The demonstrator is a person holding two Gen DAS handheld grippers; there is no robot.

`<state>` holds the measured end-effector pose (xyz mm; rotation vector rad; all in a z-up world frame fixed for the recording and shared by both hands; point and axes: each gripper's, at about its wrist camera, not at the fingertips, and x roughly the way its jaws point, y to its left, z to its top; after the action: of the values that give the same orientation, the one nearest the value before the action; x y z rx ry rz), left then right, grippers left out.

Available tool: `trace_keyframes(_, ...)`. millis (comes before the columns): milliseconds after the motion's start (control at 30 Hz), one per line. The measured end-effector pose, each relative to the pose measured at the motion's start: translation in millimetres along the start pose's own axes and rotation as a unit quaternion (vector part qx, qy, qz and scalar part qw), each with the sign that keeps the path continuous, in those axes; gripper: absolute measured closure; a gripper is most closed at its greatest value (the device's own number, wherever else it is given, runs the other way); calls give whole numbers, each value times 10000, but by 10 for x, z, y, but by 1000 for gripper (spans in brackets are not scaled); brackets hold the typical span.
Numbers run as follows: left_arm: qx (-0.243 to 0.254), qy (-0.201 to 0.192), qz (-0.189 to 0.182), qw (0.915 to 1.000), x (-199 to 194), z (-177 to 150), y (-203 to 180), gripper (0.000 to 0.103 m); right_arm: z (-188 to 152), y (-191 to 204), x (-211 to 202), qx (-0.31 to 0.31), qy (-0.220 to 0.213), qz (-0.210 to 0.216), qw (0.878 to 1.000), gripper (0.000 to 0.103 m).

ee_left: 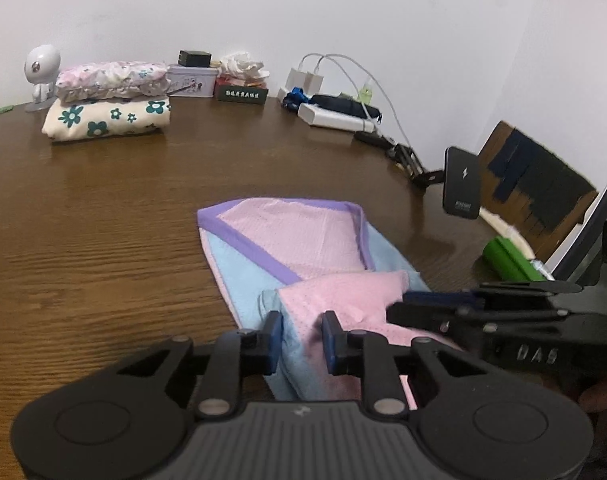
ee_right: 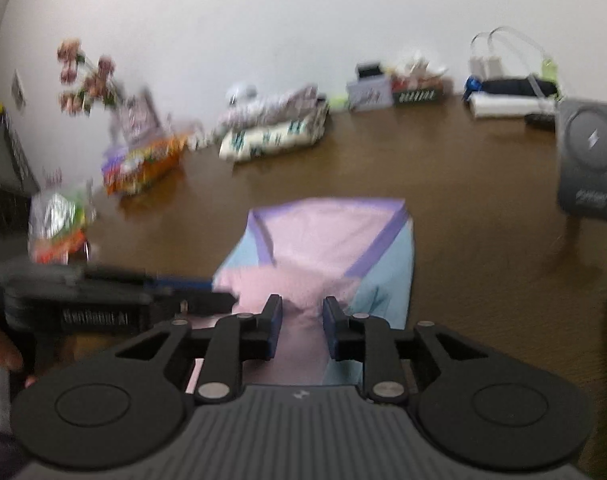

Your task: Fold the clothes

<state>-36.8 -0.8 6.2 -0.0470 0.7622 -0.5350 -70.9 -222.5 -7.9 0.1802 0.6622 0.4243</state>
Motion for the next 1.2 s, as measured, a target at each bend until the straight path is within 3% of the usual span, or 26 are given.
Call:
trace_keyframes(267, 280, 103, -53, 9995, -119, -76, -56, 81, -108, 145, -104, -192, 196, -97, 9996, 80)
trace_keyframes(333, 88, 43, -161, 9998, -156, 35, 33, 69, -28, 107, -134, -65, 219, -35, 9997, 76)
trace_keyframes(400, -30, -144, -8, 9999, -168, 240, 143, 47, 146, 19, -186, -35, -7, -17, 10000, 71)
trace_keyframes(467, 89, -218, 247, 9994, -43, 448, 213, 46, 353, -77, -160, -55, -208, -156, 9996, 65)
trace_keyframes(567, 11, 28, 430, 9991, 303, 642, 321, 48, 629, -244, 110, 12, -156, -487, 9987, 65)
trace_keyframes(700, 32, 178, 511, 9985, 552, 694, 383, 64, 744, -413, 500, 178, 236, -761, 9967, 68)
trace_keyframes(733, 55, 156, 447, 9989, 556, 686, 381, 87, 735, -444, 563, 227, 319, -745, 9965, 77)
trace_keyframes(767, 78, 134, 384, 9991, 560, 678, 378, 100, 707, -448, 583, 208, 332, -744, 9965, 84)
trace_keyframes(800, 116, 77, 328, 9994, 534, 665, 362, 100, 681, -452, 598, 193, 336, -741, 9965, 93)
trace_keyframes(833, 184, -43, 285, 9994, 455, 645, 321, 101, 663, -451, 572, 193, 286, -717, 9968, 96)
trace_keyframes(933, 418, -437, 131, 9981, 183, 576, 182, 101, 629, -392, 329, 108, -22, -448, 9989, 99)
trace_keyframes(1067, 933, -1058, -72, 9900, -390, 296, -136, 101, 495, -276, -251, -303, -391, -78, 9987, 99)
trace_keyframes(1200, 991, -943, 34, 9906, -608, -194, -284, 101, 159, -193, -711, -768, -403, 206, 9960, 99)
